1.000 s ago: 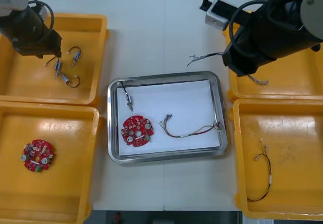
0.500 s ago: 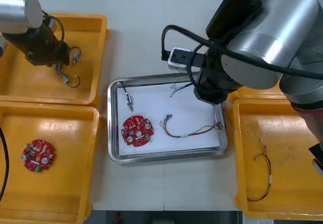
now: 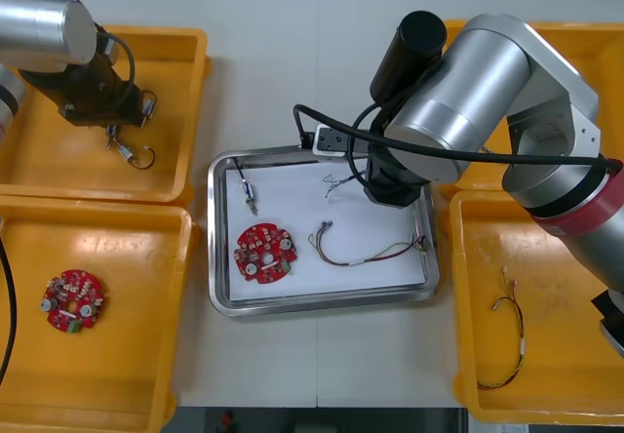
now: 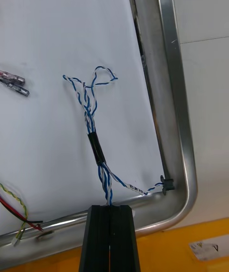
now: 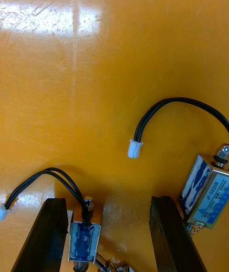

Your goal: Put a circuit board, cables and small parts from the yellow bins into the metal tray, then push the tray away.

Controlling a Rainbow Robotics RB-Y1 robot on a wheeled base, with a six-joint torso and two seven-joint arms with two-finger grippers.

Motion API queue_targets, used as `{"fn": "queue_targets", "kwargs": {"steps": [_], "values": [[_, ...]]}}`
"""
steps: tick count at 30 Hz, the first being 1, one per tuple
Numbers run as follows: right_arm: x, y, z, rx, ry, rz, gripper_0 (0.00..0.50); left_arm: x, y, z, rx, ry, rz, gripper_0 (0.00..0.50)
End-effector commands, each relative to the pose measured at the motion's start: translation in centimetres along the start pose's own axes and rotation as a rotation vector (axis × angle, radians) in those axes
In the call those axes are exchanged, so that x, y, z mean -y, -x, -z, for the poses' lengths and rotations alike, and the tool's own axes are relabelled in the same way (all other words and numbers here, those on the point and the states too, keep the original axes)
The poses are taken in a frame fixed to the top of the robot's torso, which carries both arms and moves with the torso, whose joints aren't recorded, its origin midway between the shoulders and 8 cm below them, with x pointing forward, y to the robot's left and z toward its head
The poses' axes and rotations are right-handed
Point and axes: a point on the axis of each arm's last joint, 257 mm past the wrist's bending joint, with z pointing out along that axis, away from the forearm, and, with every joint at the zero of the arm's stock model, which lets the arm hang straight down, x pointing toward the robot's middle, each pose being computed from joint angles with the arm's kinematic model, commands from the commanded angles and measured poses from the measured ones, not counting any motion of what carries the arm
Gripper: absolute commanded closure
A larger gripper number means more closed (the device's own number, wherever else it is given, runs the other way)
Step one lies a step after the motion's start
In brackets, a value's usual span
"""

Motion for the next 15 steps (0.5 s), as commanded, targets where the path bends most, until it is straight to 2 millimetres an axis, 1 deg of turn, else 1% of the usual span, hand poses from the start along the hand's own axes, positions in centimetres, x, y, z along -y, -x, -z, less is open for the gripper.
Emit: {"fn": "queue_targets", "kwargs": {"steps": [1,3,7,11,12,13,14,15], "values": [[-1.3,0.4,-2.2,0.013,0.030,0.021,0.500,-0.3,-0.1,-0.3,0.007,0.015,-0.178,0.000],[-1.5,0.0,-3.4,0.006,0.042,0.013,0.500,-0.9,-0.3,-0.4,0.003,0.025,-0.184,0.000],[-1.7,-0.4,-4.5,-0.012,0.036,0.020,0.500,-1.9,-0.6,-0.5,-0.004,0.037,-0.193,0.000],[-1.5,-0.7,-5.5,-0.015,0.021,0.013,0.500,-2.2,-1.0,-0.7,-0.009,0.034,-0.194,0.000],[-1.4,-0.7,-5.7,-0.013,0.021,0.013,0.500,-2.3,-1.0,-0.7,-0.010,0.036,-0.197,0.040],[-1.4,-0.7,-5.7,-0.011,0.020,0.011,0.500,-2.4,-1.1,-0.7,-0.012,0.036,-0.196,0.118],[-1.2,-0.6,-5.7,-0.010,0.016,0.012,0.500,-2.5,-1.3,-0.8,-0.017,0.038,-0.196,0.401],[-1.1,-0.6,-5.7,-0.010,0.009,0.012,0.500,-2.7,-1.2,-0.7,-0.015,0.040,-0.194,0.500]]}}
